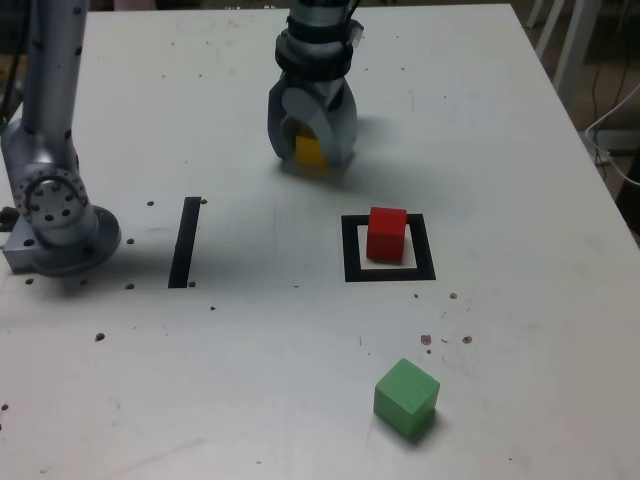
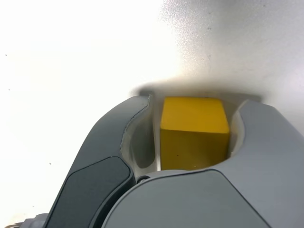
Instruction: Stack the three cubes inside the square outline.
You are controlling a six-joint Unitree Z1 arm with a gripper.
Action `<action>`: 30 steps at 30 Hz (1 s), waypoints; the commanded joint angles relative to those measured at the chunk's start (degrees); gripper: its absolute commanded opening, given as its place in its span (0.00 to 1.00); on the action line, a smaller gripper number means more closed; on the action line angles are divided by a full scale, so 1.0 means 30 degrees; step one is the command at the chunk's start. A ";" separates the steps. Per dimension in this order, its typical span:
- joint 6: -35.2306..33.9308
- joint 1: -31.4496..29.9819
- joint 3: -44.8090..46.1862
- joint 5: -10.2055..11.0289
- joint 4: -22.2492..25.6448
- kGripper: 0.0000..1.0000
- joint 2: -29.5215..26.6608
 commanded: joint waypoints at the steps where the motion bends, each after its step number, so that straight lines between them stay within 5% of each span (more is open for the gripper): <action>1: -0.0092 -0.0064 0.0029 0.0008 0.0009 0.27 0.0019; 12: -0.1997 -0.1529 -0.0784 0.0030 0.1195 0.27 -0.1053; 25: -0.8060 -0.5654 -0.4452 -0.0064 0.5846 0.28 -0.1384; 30: -1.0159 -0.7157 -0.5750 -0.0839 0.7178 0.28 -0.1119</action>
